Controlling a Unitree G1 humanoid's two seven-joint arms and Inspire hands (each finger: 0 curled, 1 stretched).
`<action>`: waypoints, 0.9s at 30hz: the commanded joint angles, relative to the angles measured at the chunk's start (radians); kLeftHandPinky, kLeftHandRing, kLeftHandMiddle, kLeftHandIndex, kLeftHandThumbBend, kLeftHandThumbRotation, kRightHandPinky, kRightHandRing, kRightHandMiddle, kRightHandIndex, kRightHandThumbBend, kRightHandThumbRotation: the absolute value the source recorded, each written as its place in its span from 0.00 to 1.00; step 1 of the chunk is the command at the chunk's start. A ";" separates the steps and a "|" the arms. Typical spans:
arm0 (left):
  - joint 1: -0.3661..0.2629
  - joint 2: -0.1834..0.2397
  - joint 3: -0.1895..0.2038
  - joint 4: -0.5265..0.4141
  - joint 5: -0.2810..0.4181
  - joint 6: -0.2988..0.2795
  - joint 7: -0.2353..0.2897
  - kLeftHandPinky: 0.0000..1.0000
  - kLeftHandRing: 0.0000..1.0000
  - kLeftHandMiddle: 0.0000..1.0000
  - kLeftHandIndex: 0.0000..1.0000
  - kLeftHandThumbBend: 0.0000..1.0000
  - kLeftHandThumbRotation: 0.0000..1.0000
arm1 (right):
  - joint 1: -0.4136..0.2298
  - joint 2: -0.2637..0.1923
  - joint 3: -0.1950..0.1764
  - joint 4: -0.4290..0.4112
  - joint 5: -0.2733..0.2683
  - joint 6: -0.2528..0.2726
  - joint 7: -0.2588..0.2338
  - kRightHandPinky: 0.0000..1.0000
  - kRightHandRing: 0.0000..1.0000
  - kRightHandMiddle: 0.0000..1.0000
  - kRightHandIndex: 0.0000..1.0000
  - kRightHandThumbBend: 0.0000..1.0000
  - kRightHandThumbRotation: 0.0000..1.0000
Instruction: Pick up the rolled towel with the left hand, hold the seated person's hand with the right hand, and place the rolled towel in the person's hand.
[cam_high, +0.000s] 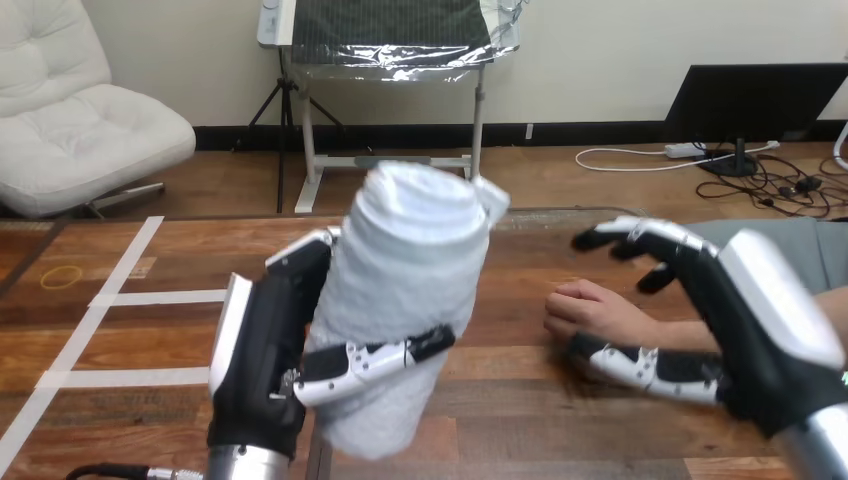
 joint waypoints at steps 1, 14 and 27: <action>-0.037 -0.029 0.014 -0.056 -0.024 -0.011 -0.006 0.40 0.41 0.44 0.51 0.66 0.08 | -0.081 -0.046 -0.026 -0.004 -0.042 0.018 0.009 0.58 0.75 0.82 0.73 0.69 0.00; -0.032 -0.040 0.023 -0.037 -0.007 -0.037 -0.016 0.40 0.41 0.45 0.51 0.65 0.07 | -0.132 -0.109 -0.050 -0.010 -0.078 0.068 0.051 0.59 0.77 0.83 0.73 0.79 0.00; -0.027 -0.044 0.025 -0.029 -0.012 -0.040 -0.017 0.40 0.41 0.45 0.51 0.64 0.07 | -0.137 -0.110 -0.061 -0.056 -0.051 0.117 0.091 0.59 0.79 0.84 0.75 0.83 0.00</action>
